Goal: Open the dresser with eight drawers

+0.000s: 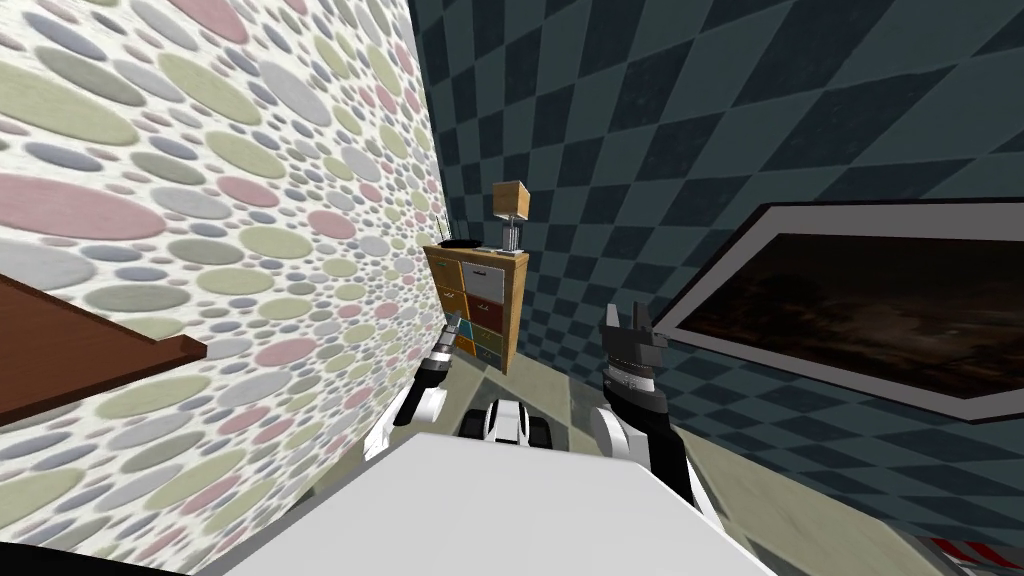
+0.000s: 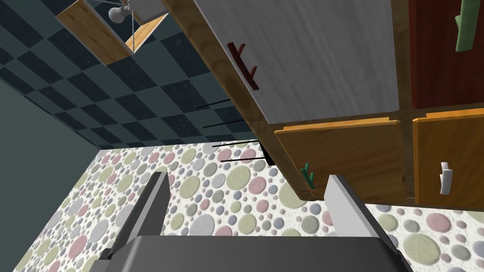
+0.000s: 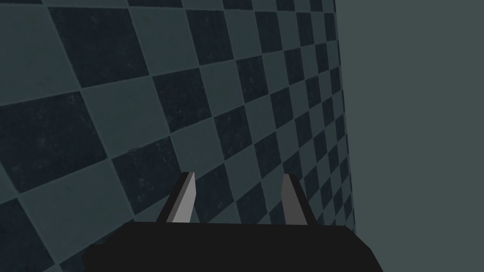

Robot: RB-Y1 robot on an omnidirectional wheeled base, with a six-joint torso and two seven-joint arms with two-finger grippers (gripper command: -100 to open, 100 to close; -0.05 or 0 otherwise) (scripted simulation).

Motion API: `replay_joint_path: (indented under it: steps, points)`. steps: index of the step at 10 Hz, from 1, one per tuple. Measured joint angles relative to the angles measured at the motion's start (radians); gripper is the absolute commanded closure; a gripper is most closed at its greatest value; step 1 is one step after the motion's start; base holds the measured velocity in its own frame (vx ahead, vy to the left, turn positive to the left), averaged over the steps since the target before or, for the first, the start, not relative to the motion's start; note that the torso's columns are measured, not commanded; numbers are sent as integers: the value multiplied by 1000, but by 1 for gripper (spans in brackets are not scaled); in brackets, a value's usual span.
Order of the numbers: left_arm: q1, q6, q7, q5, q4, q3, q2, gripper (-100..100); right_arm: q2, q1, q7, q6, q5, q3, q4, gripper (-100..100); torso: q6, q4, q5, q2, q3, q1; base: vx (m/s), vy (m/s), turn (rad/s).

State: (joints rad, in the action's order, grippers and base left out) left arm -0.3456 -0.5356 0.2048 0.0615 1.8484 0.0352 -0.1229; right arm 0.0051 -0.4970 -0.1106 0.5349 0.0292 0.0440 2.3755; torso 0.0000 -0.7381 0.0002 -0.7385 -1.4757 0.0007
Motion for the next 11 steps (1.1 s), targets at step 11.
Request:
replay_joint_path:
  steps: [11]
  points:
    - [89,4,28,52,-287,28,-11,-100,0,0,0,0,0,0,0,0,0,0,0,1,0,0,102,4,-44]
